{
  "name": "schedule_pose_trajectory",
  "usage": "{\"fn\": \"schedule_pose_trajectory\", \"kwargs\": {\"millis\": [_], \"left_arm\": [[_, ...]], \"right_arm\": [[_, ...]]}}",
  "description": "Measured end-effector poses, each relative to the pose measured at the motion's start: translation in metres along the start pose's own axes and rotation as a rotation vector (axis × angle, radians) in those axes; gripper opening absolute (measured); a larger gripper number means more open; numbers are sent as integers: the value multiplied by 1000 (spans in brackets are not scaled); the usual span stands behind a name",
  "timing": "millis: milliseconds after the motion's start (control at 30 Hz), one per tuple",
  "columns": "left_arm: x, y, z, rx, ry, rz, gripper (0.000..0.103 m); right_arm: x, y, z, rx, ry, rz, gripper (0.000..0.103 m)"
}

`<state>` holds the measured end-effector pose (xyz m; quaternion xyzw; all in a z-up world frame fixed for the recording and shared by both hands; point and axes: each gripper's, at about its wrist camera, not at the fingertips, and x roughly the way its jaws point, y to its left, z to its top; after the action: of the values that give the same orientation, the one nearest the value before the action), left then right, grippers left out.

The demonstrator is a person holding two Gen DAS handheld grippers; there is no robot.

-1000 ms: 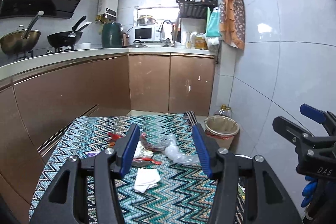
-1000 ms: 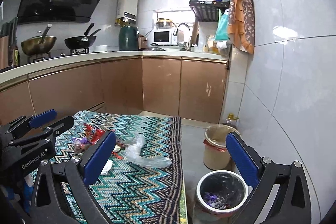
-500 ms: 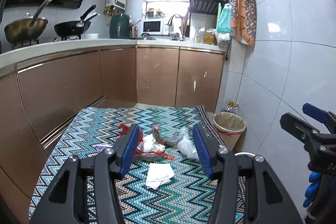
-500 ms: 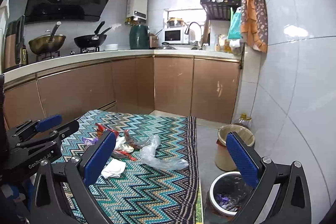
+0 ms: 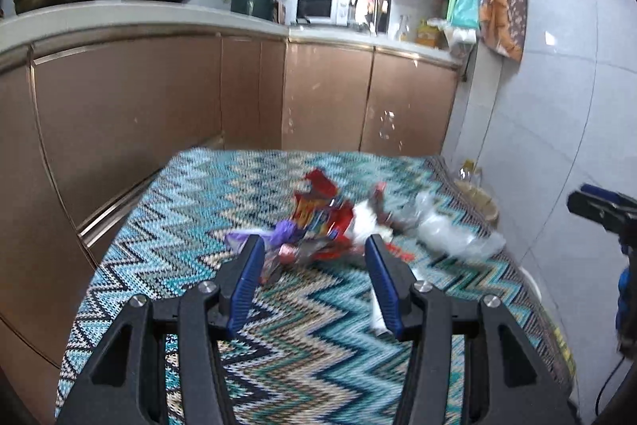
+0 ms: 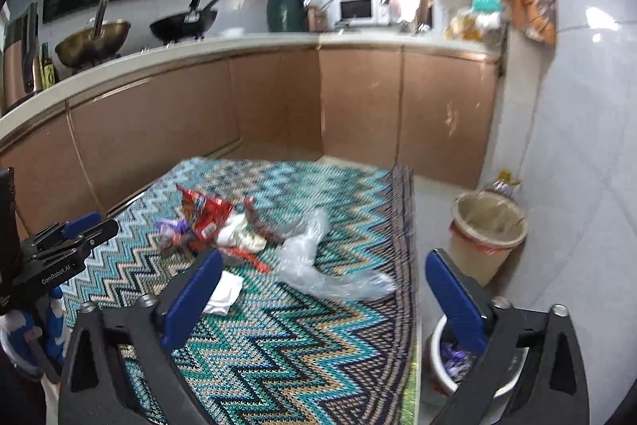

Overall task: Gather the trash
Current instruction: 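Grasp the red snack wrapper with the left tool while the right tool grasps a clear plastic bag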

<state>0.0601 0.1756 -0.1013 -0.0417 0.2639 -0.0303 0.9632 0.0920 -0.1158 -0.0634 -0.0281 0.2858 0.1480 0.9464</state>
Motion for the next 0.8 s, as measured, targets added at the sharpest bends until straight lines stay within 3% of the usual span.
{"fn": "schedule_pose_trajectory", "kwargs": {"millis": [100, 300, 667, 767, 800], "left_arm": [[18, 13, 1, -32, 58, -66, 51], [58, 13, 25, -25, 88, -181, 51], [135, 3, 57, 19, 149, -157, 51], [148, -2, 54, 26, 188, -152, 49], [151, -3, 53, 29, 198, -152, 43]], "right_arm": [[29, 3, -2, -19, 50, 38, 90], [82, 13, -5, -53, 136, 122, 86], [144, 17, 0, -85, 207, 199, 86], [161, 18, -5, -87, 245, 200, 85], [167, 17, -8, -78, 264, 204, 80]]}}
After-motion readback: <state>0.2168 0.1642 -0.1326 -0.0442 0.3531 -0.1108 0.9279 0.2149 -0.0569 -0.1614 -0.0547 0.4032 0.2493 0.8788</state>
